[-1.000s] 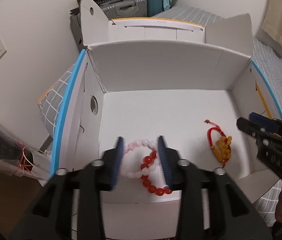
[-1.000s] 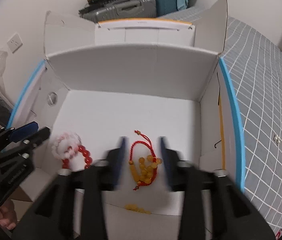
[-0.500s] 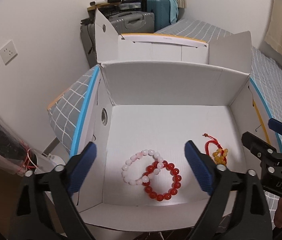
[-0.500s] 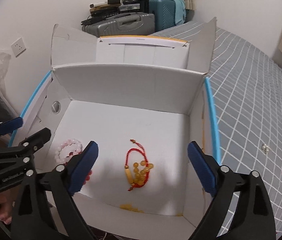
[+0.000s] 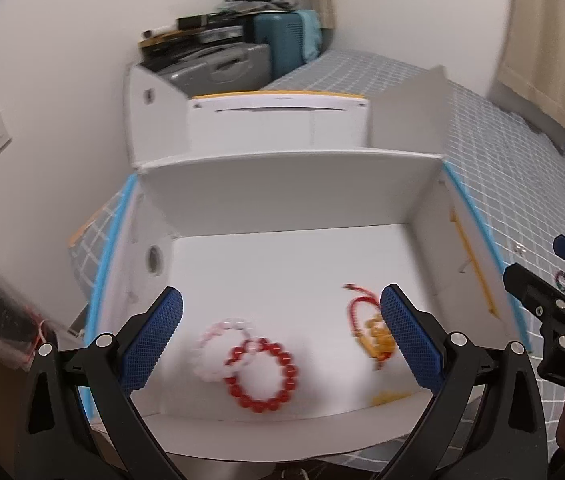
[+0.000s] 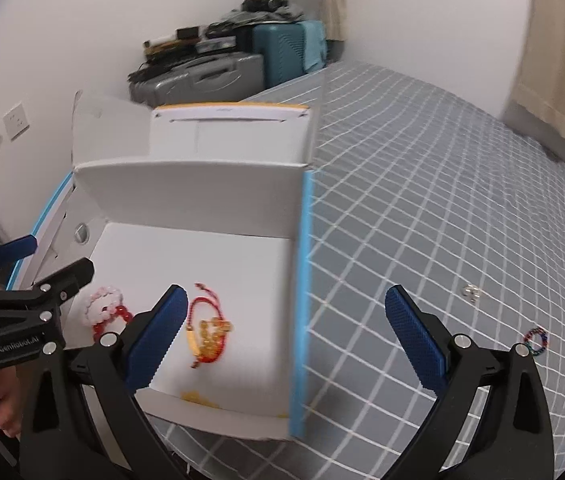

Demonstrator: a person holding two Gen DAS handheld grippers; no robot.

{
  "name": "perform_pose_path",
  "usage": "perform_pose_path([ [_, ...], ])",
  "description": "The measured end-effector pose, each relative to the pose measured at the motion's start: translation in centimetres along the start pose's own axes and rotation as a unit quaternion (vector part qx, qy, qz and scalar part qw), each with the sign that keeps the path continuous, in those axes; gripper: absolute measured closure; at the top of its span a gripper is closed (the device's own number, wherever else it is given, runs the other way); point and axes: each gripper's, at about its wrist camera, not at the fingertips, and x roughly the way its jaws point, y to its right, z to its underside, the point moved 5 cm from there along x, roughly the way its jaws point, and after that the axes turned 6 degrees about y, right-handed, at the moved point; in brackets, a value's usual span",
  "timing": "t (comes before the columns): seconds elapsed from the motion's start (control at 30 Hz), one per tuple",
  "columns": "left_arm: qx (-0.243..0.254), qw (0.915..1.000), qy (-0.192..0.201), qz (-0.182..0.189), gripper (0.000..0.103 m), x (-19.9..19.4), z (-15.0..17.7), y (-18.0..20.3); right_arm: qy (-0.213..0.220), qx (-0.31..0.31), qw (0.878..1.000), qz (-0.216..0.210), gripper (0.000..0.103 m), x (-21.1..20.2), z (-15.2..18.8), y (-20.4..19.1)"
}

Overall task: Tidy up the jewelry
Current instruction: 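Move the left tool to the pearl earrings while the right tool reaches the red cord bracelet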

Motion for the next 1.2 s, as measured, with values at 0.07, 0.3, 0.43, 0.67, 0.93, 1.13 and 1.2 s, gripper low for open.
perform_pose_path([
  [0.07, 0.008, 0.9999, 0.004, 0.01, 0.006, -0.2, -0.4, 1.6, 0.006, 0.012, 1.0, 0.01, 0.008, -0.7, 0.1, 1.8],
  [0.3, 0.026, 0.9982, 0.021, 0.051, 0.006, -0.4, -2.1, 7.2, 0.021, 0.048, 0.998, 0.043, 0.008, -3.3, 1.4, 8.0],
  [0.43, 0.043, 0.9955, 0.023, 0.081, 0.006, 0.2, -2.7, 11.9, 0.023, 0.067, 0.995, 0.066, 0.008, -4.8, 2.6, 11.8],
  [0.67, 0.087, 0.9883, 0.015, 0.125, 0.006, 1.5, -2.9, 20.7, 0.021, 0.109, 0.987, 0.114, 0.008, -7.6, 5.4, 18.5],
  [0.93, 0.114, 0.9803, 0.003, 0.161, 0.006, 2.4, -2.0, 28.4, 0.012, 0.143, 0.977, 0.157, 0.008, -10.0, 9.1, 24.3],
  [1.13, 0.131, 0.9763, -0.009, 0.172, 0.006, 4.2, -1.6, 33.2, -0.004, 0.16, 0.97, 0.183, 0.008, -11.0, 12.4, 27.6],
  [1.2, 0.137, 0.9753, -0.014, 0.173, 0.006, 5.2, -1.5, 34.7, -0.01, 0.165, 0.968, 0.19, 0.008, -11.2, 13.6, 28.4],
])
